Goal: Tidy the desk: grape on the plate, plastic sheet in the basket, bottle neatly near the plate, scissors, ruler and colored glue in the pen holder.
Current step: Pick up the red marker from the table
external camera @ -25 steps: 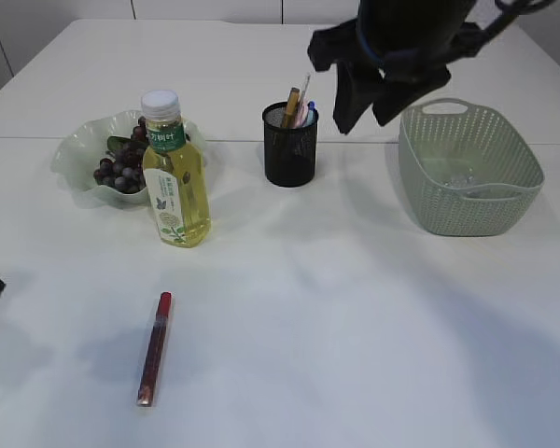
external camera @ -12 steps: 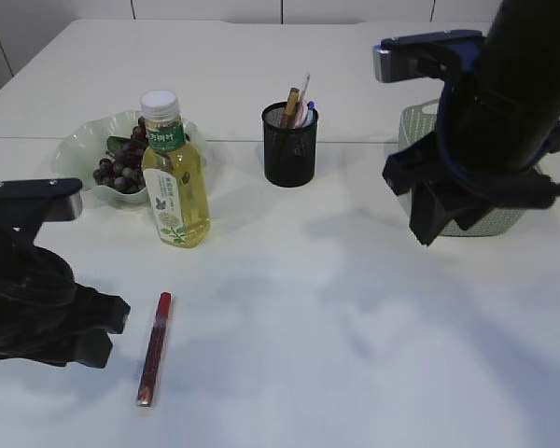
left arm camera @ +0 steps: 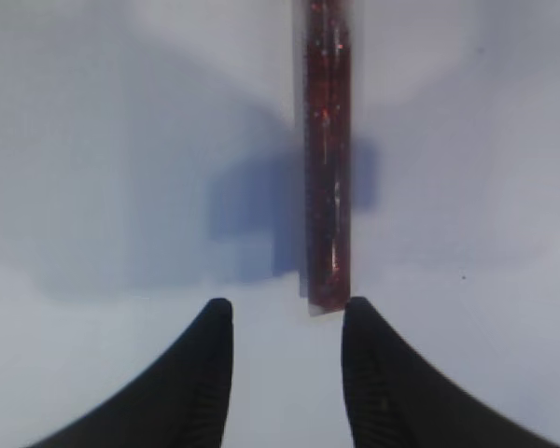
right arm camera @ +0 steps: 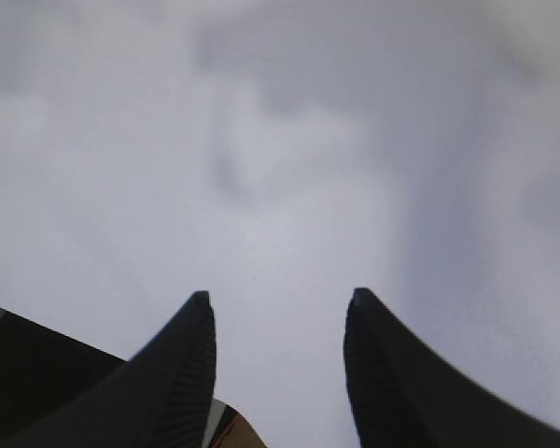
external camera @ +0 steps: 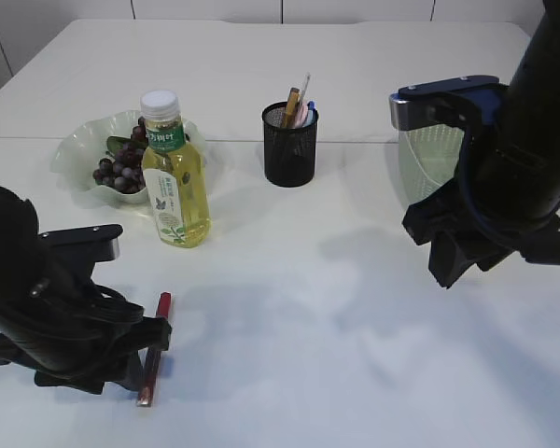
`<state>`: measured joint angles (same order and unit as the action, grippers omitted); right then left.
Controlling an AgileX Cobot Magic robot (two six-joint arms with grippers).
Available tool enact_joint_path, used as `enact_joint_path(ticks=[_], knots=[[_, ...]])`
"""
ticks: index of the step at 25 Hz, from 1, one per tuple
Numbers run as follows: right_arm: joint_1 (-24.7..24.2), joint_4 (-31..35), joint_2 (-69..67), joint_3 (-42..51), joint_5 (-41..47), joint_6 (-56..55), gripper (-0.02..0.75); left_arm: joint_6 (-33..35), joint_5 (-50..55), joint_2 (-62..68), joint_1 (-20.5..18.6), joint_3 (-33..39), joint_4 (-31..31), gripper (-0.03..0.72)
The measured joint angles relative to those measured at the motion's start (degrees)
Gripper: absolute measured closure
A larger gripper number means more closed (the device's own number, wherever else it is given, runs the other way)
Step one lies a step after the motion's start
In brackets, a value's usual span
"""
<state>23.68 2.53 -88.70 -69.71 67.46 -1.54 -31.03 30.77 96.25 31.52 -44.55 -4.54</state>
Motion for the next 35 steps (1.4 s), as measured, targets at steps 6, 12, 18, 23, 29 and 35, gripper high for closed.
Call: enact_joint_path(ticks=[6,12,18,23,29,35], knots=[[0.0,0.0,0.0,0.0,-0.5,0.0,0.369,-0.5,-3.5,1.5,1.4,0.0,-1.2,0.399],[0.0,-0.1,0.0,0.0,-0.5,0.0,0.37,-1.6,-6.3,3.0,1.5,-0.4,-1.0,0.399],[0.0,-0.1,0.1,0.0,-0.6,0.0,0.369,-1.7,-4.9,7.7,1.5,-4.9,-0.6,0.399],[0.0,-0.1,0.1,0.0,-0.6,0.0,0.369,-2.3,-3.6,9.4,1.5,-6.9,-0.4,0.399],[0.0,-0.1,0.1,0.0,-0.6,-0.1,0.37,-4.9,-1.3,11.4,1.5,-7.1,2.6,0.4],[0.0,-0.1,0.1,0.0,-0.6,-0.1,0.37,-5.5,-1.1,11.5,1.5,-7.2,3.1,0.401]])
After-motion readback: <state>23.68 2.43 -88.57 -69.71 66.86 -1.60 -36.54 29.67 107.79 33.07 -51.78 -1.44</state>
